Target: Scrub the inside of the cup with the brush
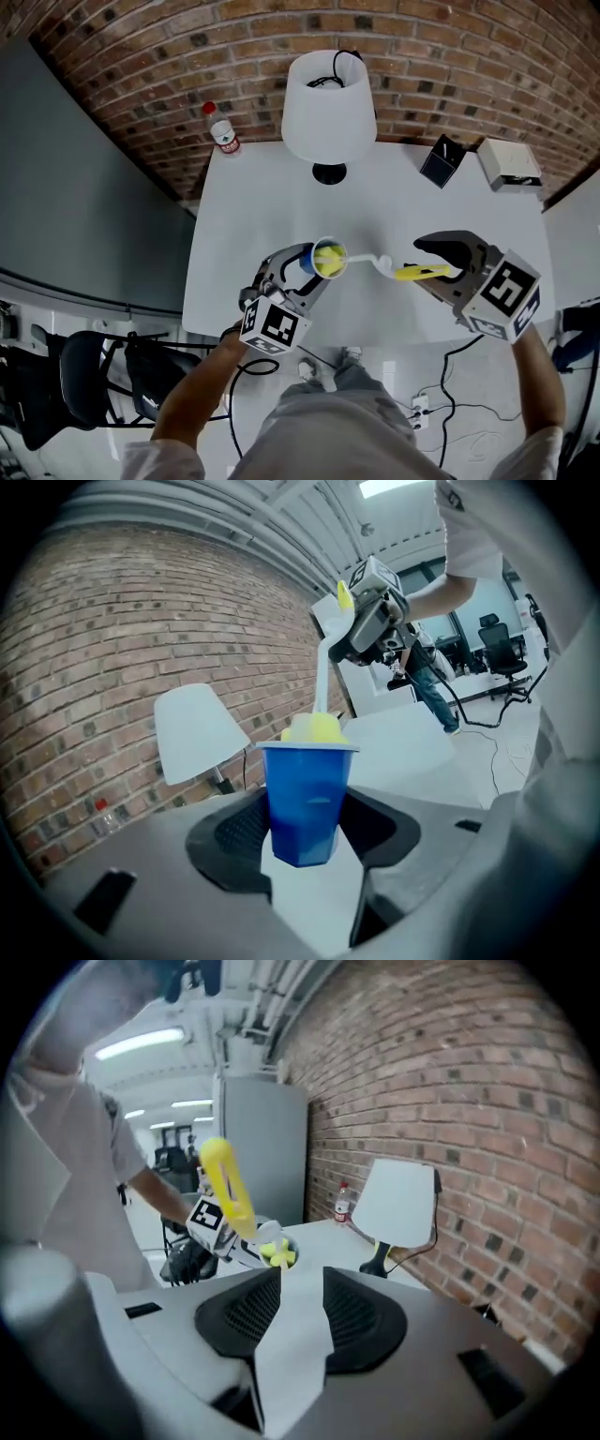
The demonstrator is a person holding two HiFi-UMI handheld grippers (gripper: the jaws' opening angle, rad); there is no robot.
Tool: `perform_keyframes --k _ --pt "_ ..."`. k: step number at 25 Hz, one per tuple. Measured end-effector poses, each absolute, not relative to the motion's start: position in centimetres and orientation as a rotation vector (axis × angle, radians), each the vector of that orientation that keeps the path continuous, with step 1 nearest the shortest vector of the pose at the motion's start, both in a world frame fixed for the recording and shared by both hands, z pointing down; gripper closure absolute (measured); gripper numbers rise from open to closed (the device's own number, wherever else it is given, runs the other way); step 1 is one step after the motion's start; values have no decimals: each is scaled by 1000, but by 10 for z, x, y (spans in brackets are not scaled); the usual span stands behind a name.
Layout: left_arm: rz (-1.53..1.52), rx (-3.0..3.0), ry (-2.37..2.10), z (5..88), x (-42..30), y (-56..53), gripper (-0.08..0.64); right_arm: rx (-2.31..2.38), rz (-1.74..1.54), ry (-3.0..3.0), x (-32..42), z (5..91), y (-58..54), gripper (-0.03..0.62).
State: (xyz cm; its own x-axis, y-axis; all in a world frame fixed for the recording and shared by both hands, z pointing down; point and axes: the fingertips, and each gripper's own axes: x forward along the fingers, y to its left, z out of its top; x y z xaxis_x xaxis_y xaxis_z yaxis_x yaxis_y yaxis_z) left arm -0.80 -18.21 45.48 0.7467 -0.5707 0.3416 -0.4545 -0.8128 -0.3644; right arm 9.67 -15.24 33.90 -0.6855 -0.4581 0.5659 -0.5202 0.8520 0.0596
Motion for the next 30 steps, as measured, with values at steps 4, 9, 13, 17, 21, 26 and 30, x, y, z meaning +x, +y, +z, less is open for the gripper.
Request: perform_keyframes --k 4,9,13,17,21,26,30 --pt "-655 -2742 731 455 2 -176 319 624 -152 -2363 83 334 -138 453" --pt "-655 -2804 658 454 9 -168 319 542 -443 -2262 74 333 -126 443" --pt "-674 -2820 564 456 16 -157 319 506 -553 -2217 69 335 -121 420" --pt "-696 -2833 502 460 19 -150 319 452 -657 -2175 62 339 -115 422" --pt "-704 -2834 506 463 19 -150 319 423 -751 -2144 60 340 -110 451" --pt "-703 -2830 518 463 18 -152 319 417 -857 -2103 57 338 -107 460" --pt "-701 -2825 530 462 19 -153 319 419 -892 -2091 57 337 -107 462"
